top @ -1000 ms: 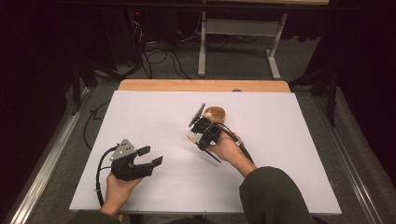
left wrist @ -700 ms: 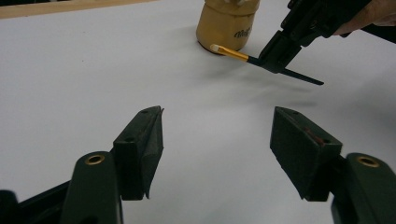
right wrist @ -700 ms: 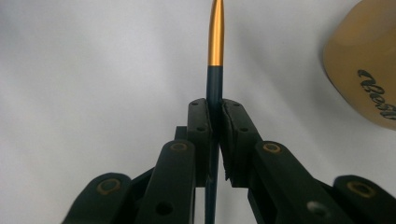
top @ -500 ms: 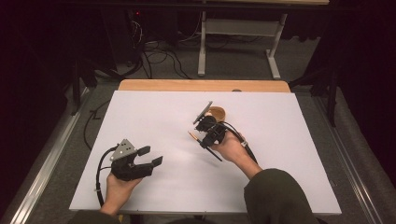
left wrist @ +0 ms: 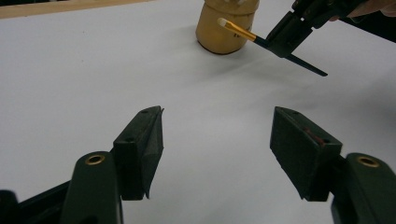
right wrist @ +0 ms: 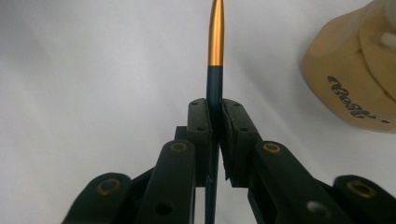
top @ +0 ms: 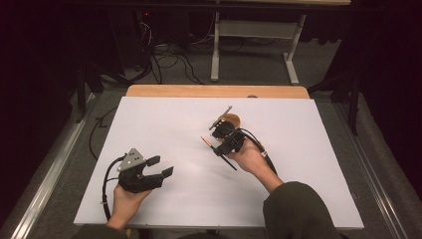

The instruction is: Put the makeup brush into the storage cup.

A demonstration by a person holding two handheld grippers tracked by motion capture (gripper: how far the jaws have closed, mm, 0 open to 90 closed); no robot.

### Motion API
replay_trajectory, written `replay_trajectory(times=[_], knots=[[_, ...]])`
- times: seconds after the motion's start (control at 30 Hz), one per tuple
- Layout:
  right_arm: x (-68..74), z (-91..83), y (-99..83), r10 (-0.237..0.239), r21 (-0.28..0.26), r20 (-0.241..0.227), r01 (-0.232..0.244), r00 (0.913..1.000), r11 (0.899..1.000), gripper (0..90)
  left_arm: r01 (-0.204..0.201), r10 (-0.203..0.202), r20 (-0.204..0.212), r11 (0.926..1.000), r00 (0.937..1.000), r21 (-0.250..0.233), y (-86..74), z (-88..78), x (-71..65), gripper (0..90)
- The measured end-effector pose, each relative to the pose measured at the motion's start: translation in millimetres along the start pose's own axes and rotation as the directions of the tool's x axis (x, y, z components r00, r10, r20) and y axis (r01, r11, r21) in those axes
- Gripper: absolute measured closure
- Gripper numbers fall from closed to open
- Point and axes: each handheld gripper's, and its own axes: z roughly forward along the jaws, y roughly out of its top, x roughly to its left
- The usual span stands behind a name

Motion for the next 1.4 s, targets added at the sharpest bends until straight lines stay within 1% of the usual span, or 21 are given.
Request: replay_trajectory(times=[0.03, 0.07, 0.1, 0.13, 0.17, 0.27, 0.33, 0.4, 0.6, 0.63, 0.83, 0.93, 0.97, 1.1, 1.13, 1.2, 1.23, 1.3, 1.33, 1.37, 1.4], knots=[[-1.1, -0.9, -0.6, -0.006, -0.007, 0.000, 0.006, 1.0000, 1.000, 84.8, -0.001, 0.001, 0.000, 1.0000, 1.0000, 0.000, 0.0, 0.0, -0.1, 35.3], [-0.8, -1.6, -0.8, 0.001, -0.009, 0.001, -0.001, 1.0000, 1.000, 84.9, -0.002, 0.002, 0.000, 1.0000, 1.0000, 0.000, -0.1, -0.1, -0.3, 35.3], [-1.7, -2.1, -1.3, -0.010, -0.017, 0.001, 0.010, 1.0000, 1.000, 84.8, -0.003, 0.003, 0.000, 1.0000, 1.0000, -0.001, -0.1, -0.1, -0.5, 35.3], [-1.2, -3.3, -1.6, -0.005, -0.017, -0.003, 0.005, 1.0000, 1.000, 84.9, -0.003, 0.003, 0.000, 1.0000, 1.0000, -0.001, -0.1, -0.1, -0.5, 35.3], [-1.2, -4.3, -2.6, -0.008, -0.031, -0.004, 0.008, 1.0000, 0.999, 84.9, -0.002, 0.002, 0.000, 1.0000, 1.0000, -0.001, -0.1, -0.1, -0.4, 35.3], [1.1, -9.4, -4.7, 0.009, -0.053, -0.007, -0.010, 0.9999, 0.999, 84.9, 0.000, 0.000, 0.000, 1.0000, 1.0000, 0.000, -0.1, 0.1, -0.3, 35.3], [-0.3, -12.4, -6.3, 0.002, -0.069, -0.009, -0.002, 1.0000, 0.998, 84.8, -0.002, 0.002, -0.001, 1.0000, 1.0000, 0.000, -0.2, 0.2, -0.9, 35.3], [-1.9, -14.7, -7.9, 0.011, -0.084, -0.014, -0.013, 0.9998, 0.996, 84.8, -0.002, 0.002, 0.000, 1.0000, 1.0000, -0.001, -0.1, 0.0, -0.5, 35.3], [-7.4, -20.0, -15.0, 0.031, -0.103, -0.009, -0.032, 0.9995, 0.994, 84.9, -0.004, 0.004, -0.002, 1.0000, 1.0000, 0.003, -0.1, 0.5, -0.8, 35.3], [-7.2, -20.9, -16.5, 0.043, -0.109, -0.016, -0.045, 0.9989, 0.993, 84.8, -0.001, 0.001, -0.002, 1.0000, 1.0000, 0.001, -0.2, 0.6, -0.8, 35.3], [-7.3, -26.5, -21.7, 0.038, -0.136, -0.016, -0.040, 0.9992, 0.990, 84.9, -0.002, 0.002, -0.002, 1.0000, 1.0000, 0.003, -0.2, 0.8, -0.9, 35.3], [-8.6, -28.5, -24.7, 0.032, -0.159, -0.016, -0.034, 0.9994, 0.987, 84.8, 0.001, -0.001, -0.002, 1.0000, 1.0000, 0.003, -0.2, 0.8, -0.4, 35.3], [-8.3, -29.2, -25.4, 0.043, -0.159, -0.019, -0.046, 0.9989, 0.986, 84.9, 0.001, -0.001, -0.002, 1.0000, 1.0000, 0.003, -0.2, 0.9, -0.5, 35.3], [-9.9, -31.1, -29.4, 0.033, -0.185, -0.022, -0.036, 0.9992, 0.982, 84.9, -0.002, 0.002, -0.002, 1.0000, 1.0000, 0.003, -0.3, 0.6, -0.7, 35.3], [-9.0, -31.9, -30.4, 0.042, -0.189, -0.027, -0.047, 0.9987, 0.981, 84.9, 0.001, -0.001, -0.002, 1.0000, 1.0000, 0.002, -0.3, 0.7, -0.5, 35.3], [-9.5, -33.4, -33.1, 0.031, -0.199, -0.023, -0.035, 0.9993, 0.979, 84.9, 0.001, -0.001, -0.002, 1.0000, 1.0000, 0.004, -0.3, 0.9, -0.6, 35.3], [-8.5, -33.9, -33.9, 0.048, -0.207, -0.025, -0.052, 0.9985, 0.977, 84.8, -0.001, 0.001, -0.002, 1.0000, 1.0000, 0.005, -0.3, 0.8, -0.7, 35.3], [-10.9, -35.6, -36.9, 0.036, -0.219, -0.023, -0.040, 0.9991, 0.975, 84.9, -0.001, 0.001, -0.002, 1.0000, 1.0000, 0.004, -0.3, 0.8, -0.8, 35.3], [-10.6, -36.0, -37.4, 0.048, -0.223, -0.026, -0.052, 0.9985, 0.973, 84.8, 0.001, -0.001, -0.002, 1.0000, 1.0000, 0.003, -0.2, 0.9, -0.6, 35.3], [-12.2, -36.7, -39.1, 0.042, -0.235, -0.024, -0.047, 0.9988, 0.971, 84.8, 0.001, -0.001, -0.002, 1.0000, 1.0000, 0.004, -0.2, 0.9, -0.4, 35.3], [-12.5, -37.3, -40.0, 0.052, -0.239, -0.027, -0.057, 0.9983, 0.969, 84.8, 0.001, -0.001, -0.002, 1.0000, 1.0000, 0.005, -0.3, 0.9, -0.4, 35.3]])
